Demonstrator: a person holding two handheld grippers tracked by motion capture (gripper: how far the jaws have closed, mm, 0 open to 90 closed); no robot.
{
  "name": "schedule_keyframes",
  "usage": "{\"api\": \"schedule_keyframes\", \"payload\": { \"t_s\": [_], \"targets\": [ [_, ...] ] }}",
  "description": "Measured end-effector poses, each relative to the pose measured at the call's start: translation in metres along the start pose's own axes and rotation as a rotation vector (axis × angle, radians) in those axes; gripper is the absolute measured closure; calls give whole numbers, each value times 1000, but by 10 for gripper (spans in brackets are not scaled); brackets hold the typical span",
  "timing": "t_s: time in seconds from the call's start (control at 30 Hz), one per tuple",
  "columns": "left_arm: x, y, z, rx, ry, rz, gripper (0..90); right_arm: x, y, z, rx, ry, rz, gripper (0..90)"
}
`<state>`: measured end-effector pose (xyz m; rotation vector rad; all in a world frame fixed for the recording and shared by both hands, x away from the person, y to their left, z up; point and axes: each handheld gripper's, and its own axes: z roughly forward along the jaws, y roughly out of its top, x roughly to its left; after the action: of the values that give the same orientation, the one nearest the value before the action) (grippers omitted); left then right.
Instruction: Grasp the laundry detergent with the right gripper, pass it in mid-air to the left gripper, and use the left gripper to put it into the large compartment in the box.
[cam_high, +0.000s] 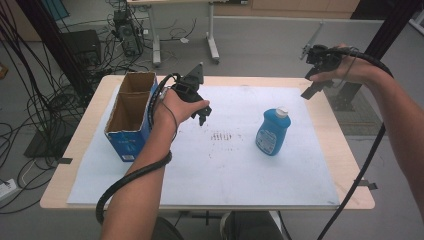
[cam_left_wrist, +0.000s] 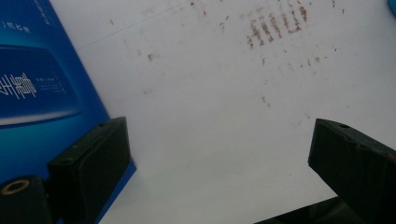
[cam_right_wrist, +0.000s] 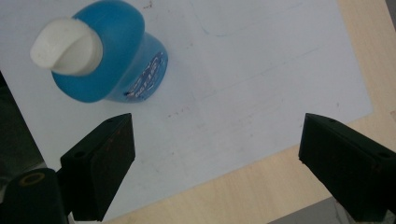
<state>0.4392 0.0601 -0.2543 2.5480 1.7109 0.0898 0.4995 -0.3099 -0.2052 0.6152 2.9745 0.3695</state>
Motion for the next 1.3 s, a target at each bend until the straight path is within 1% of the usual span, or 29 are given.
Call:
{"api": "schedule_keyframes", "payload": {
  "t_s": [0.03, 0.07, 0.1, 0.13, 0.33, 0.5, 0.53, 0.57, 0.67, 0.7, 0.73, 0.77, 0.83, 0.87, 0.9, 0.97, 1.0, 1.03, 1.07, 1.1, 1.3],
  "targets": [
    [-1, 0, 0, -6, 1, 0, 62, 1, -4, 0, 5, -2, -1, 108],
    [-1, 0, 0, -6, 1, 0, 62, 1, -4, 0, 5, -2, -1, 108],
    [-2, 1, -2, -3, 1, 3, 62, 4, -12, -1, -1, -4, 1, 107],
    [-2, 1, -2, -8, 2, 5, 62, 5, -14, -2, -2, -5, 1, 104],
    [-4, 1, -4, -14, 3, 16, 62, 15, -37, -4, -40, -3, 23, 99],
    [-5, 0, -3, -16, 6, 22, 61, 26, -53, 3, -72, -2, 35, 88],
    [-5, 0, -3, -16, 6, 22, 61, 26, -53, 3, -72, -2, 35, 88],
    [-5, 0, -2, -14, 6, 24, 61, 32, -59, 8, -86, -3, 42, 85],
    [-4, -2, -1, -16, 4, 26, 62, 41, -68, 18, -119, -3, 54, 72],
    [-4, -2, -1, -16, 4, 26, 62, 41, -68, 18, -119, -3, 54, 72],
    [-3, -2, 0, -19, 3, 24, 62, 48, -74, 25, -144, 2, 62, 69],
    [-3, -2, 0, -19, 3, 24, 62, 48, -74, 25, -144, 2, 62, 69],
    [-2, -4, 2, -18, 0, 23, 62, 56, -82, 36, -176, 6, 74, 61],
    [-2, -4, 2, -18, 0, 23, 61, 56, -82, 36, -176, 6, 74, 61],
    [-1, -4, 3, -18, -1, 28, 62, 61, -87, 42, -213, 7, 87, 56],
    [0, -5, 4, -22, -1, 30, 62, 67, -93, 49, -254, 10, 95, 55],
    [0, -5, 4, -22, -1, 30, 61, 69, -95, 52, -280, 12, 108, 52],
    [1, -6, 4, -23, -1, 28, 61, 71, -97, 54, -298, 12, 118, 48],
    [1, -6, 4, -23, -1, 28, 61, 71, -97, 54, -298, 12, 118, 48],
    [3, -7, 5, -22, 0, 27, 61, 77, -100, 61, -323, 7, 125, 49],
    [4, -9, 6, -28, -2, 27, 61, 92, -98, 79, -354, -16, 127, 47]
  ]
}}
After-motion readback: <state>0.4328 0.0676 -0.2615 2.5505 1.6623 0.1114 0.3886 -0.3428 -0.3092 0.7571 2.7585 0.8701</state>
